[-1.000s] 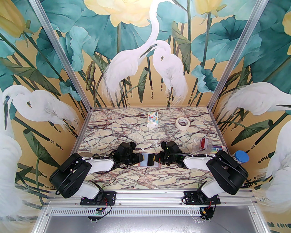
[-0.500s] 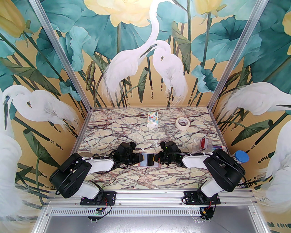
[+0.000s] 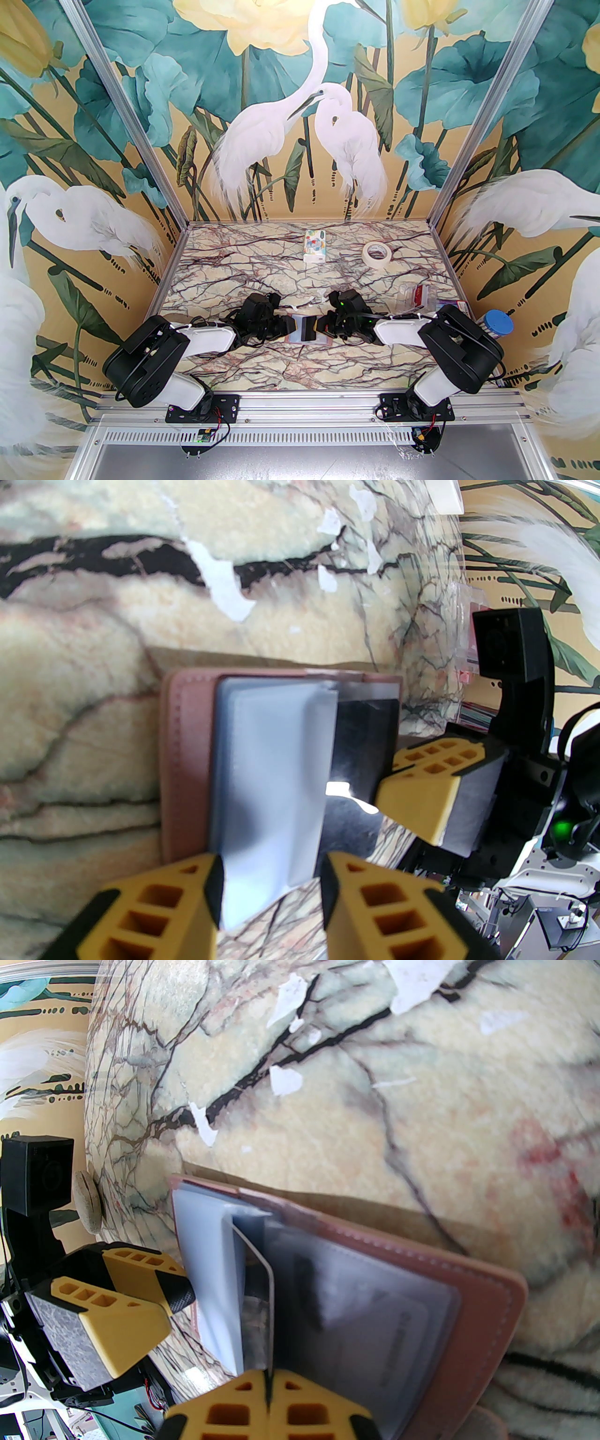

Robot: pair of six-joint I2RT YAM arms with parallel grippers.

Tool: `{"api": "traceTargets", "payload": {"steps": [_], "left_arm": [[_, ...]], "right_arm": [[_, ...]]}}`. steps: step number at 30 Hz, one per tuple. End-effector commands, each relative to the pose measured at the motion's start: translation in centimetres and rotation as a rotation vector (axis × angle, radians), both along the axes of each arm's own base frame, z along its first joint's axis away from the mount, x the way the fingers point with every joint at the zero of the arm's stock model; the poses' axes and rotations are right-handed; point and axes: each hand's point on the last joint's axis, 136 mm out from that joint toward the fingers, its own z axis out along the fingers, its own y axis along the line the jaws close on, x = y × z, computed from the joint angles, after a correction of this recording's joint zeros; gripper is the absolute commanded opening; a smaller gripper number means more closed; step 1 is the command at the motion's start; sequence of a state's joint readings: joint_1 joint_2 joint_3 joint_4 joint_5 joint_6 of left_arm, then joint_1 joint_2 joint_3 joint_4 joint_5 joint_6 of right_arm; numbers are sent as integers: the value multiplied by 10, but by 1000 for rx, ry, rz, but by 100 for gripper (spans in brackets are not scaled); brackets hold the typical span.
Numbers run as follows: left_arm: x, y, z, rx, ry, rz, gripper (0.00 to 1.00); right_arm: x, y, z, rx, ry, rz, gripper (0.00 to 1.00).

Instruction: Put the credit cards into the card holder

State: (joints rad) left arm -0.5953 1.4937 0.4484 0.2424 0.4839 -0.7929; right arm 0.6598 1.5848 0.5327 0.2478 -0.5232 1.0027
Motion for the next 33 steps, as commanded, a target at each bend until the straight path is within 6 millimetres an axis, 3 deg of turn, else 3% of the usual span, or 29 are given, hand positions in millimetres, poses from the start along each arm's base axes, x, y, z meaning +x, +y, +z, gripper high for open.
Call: {"api": "traceTargets", "payload": {"steps": [1,9,16,28,33], "left_arm": [[-3,5,-11,25,34,12,40],[-3,5,-11,25,33,12,40],[-2,5,-11,25,32,13,40],[-3,5,-13,26,33,14,40],[-2,5,-12,21,31,14,40]], "right_arm": [[-6,0,-8,-33,44,7,0],[-7,-1,0,-51,36,24,22],[-4,-5,15,-86,-1,30,31],[3,-16,13,-256,30,-3,28],[5,-11,9,-295,43,3,28]]}}
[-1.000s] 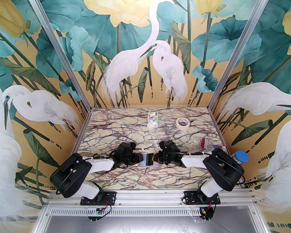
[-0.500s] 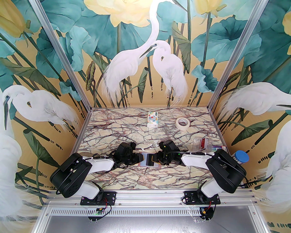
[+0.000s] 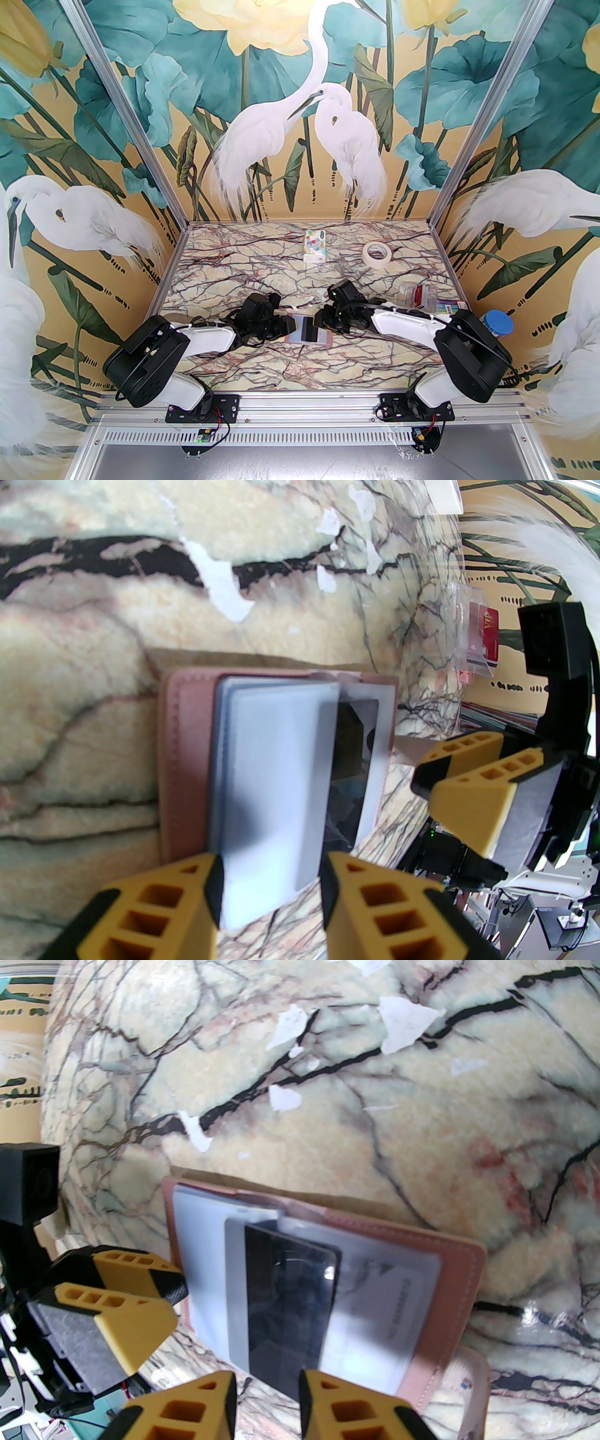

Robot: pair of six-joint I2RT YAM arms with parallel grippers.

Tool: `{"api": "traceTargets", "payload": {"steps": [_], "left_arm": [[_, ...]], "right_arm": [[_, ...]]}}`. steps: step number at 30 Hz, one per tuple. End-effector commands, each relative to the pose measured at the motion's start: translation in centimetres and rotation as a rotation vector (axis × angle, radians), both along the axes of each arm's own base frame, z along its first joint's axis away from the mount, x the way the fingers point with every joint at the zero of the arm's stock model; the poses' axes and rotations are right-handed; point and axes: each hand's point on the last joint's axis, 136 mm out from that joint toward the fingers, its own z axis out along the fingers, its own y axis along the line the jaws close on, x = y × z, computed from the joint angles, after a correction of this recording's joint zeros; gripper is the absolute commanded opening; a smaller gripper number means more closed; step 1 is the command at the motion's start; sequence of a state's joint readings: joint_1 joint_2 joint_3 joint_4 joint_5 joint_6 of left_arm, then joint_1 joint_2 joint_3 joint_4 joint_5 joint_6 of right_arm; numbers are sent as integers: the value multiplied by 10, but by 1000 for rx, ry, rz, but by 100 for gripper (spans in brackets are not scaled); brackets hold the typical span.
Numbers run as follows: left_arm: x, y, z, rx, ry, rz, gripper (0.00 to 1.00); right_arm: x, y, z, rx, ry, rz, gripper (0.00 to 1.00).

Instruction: Put the credit cards into the card holder

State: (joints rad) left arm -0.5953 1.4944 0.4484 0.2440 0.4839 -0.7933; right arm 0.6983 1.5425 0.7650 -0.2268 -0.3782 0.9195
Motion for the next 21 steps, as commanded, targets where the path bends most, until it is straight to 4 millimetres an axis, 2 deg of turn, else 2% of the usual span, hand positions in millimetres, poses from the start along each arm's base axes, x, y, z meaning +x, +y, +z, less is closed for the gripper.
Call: {"api": "traceTargets", "payload": {"steps": [1,21], "left_arm": [[-3,5,-12,22,32,14,40],[-3,5,-14,23,35,14,40]], "right_arm": [[-1,-3,-10,-76,19,-2,28],[-5,3,-24,-135,50,20,29]]}}
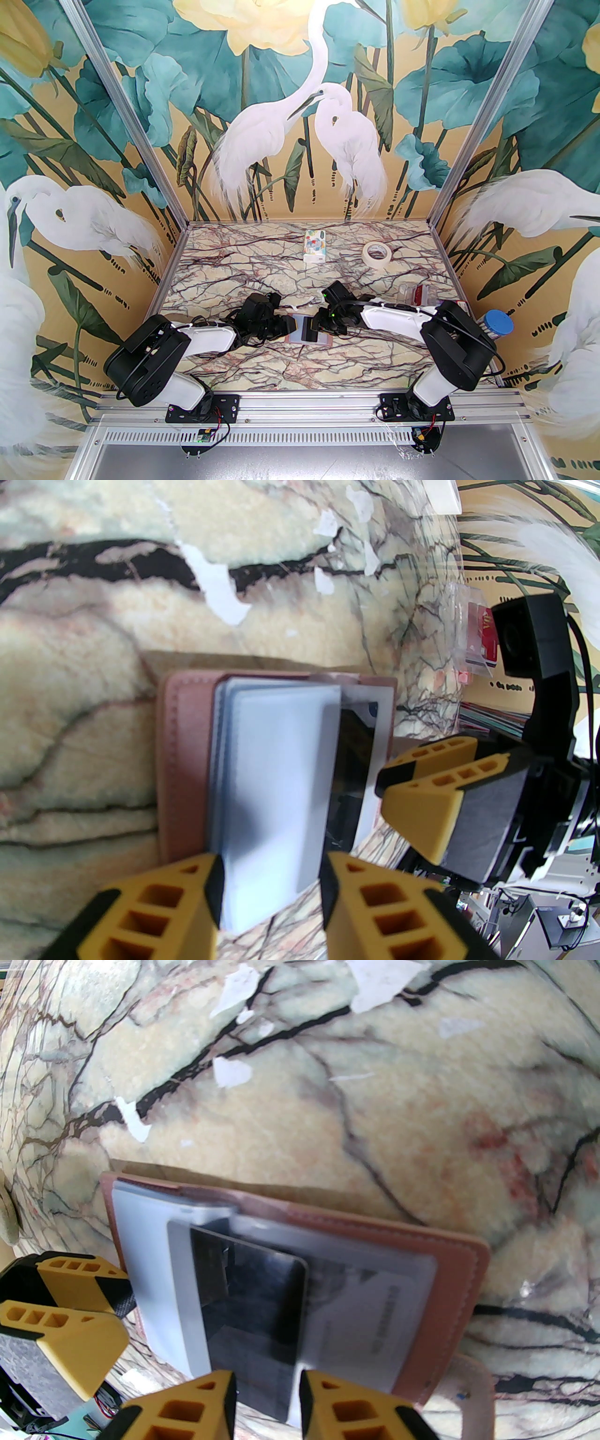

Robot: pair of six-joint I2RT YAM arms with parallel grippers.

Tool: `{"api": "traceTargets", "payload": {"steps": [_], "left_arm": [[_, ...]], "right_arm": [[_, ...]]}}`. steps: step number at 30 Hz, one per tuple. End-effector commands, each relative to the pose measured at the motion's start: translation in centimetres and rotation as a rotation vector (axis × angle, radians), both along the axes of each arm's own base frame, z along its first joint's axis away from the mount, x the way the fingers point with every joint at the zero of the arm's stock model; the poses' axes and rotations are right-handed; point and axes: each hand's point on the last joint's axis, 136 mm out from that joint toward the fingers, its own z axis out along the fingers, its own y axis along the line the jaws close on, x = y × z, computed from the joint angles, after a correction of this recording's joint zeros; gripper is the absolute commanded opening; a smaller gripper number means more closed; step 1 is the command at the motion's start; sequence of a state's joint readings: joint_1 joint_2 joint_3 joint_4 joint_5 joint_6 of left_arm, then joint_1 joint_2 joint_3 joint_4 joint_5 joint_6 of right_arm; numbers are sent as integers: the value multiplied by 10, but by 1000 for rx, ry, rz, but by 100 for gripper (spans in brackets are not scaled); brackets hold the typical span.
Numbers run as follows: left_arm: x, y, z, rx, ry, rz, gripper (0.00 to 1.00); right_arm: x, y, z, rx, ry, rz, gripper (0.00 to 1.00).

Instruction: Put the credit cards into the card holder

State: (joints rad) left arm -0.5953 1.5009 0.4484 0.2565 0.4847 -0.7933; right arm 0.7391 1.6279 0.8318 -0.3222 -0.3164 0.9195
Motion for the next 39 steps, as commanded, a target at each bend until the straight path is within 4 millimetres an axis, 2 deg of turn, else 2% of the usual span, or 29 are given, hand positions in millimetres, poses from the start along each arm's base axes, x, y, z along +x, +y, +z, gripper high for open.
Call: {"api": "traceTargets", "payload": {"steps": [1,39], "left_arm": [[-4,6,-14,27,41,14,40],[-4,5,-13,26,41,10,40]], "right_arm": [[1,3,-3,-19,0,12,29],[0,28,-4,-24,10,84,28]]}}
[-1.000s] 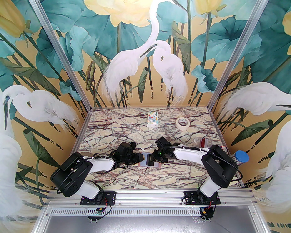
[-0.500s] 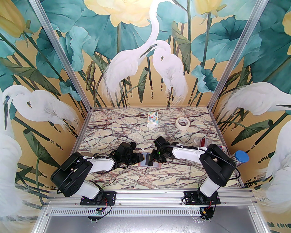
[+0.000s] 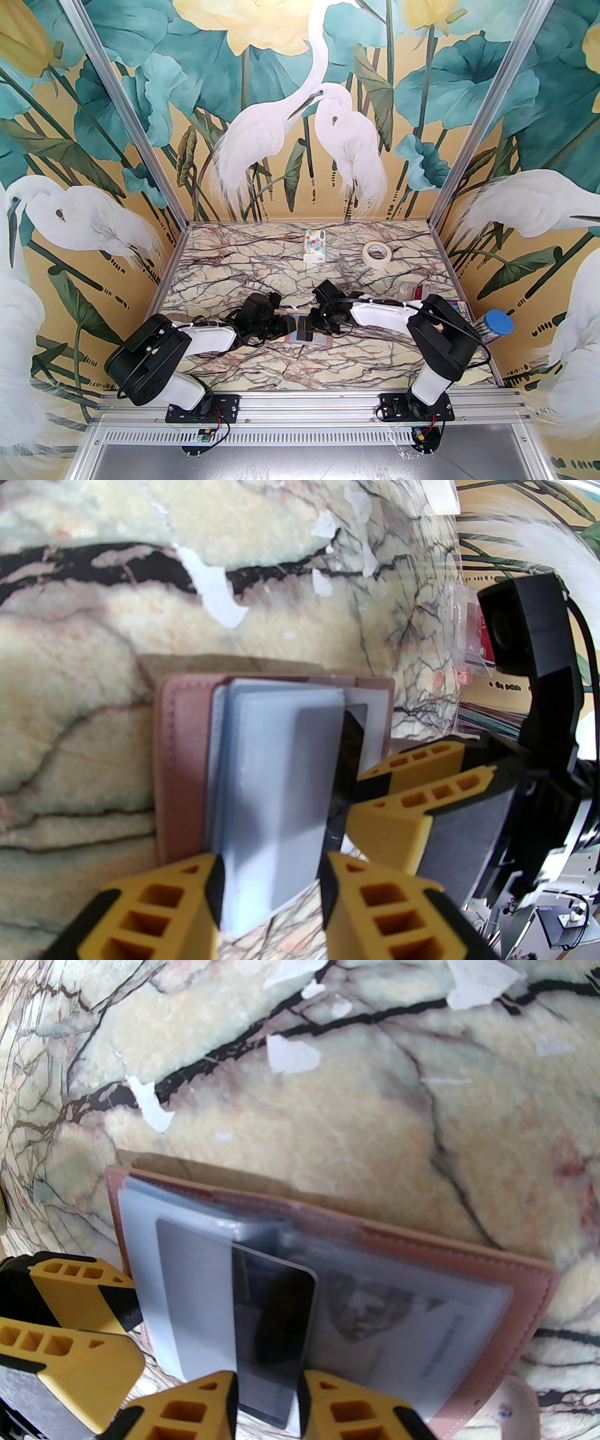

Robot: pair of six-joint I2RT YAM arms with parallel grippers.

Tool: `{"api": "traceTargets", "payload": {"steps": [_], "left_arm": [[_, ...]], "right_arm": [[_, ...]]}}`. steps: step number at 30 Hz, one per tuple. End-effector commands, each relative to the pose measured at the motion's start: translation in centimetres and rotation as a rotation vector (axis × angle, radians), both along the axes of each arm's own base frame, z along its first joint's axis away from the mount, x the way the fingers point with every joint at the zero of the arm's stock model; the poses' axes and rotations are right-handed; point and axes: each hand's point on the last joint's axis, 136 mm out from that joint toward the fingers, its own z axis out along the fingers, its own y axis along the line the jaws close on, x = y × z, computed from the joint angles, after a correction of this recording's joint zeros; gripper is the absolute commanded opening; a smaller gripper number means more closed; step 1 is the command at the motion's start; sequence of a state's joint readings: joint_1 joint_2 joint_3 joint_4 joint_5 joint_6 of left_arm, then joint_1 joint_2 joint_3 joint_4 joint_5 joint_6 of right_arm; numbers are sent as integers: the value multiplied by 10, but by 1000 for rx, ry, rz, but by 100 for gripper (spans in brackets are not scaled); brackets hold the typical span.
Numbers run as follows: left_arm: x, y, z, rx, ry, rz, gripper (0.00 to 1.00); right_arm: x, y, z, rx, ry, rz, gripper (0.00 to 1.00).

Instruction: Put the credit cards into the card holder

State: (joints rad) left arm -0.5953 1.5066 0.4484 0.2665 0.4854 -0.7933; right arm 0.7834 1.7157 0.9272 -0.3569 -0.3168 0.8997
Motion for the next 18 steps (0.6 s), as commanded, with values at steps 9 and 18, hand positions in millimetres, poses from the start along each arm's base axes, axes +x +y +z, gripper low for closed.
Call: {"api": "traceTargets", "payload": {"steps": [9,18], "left_arm": [[-5,6,-14,30,44,10,40],[-5,6,-15,29,48,12,40]], "right_arm": [[0,11,2,3,-2,31,27],[-1,18,0,11,4,40,27]]}}
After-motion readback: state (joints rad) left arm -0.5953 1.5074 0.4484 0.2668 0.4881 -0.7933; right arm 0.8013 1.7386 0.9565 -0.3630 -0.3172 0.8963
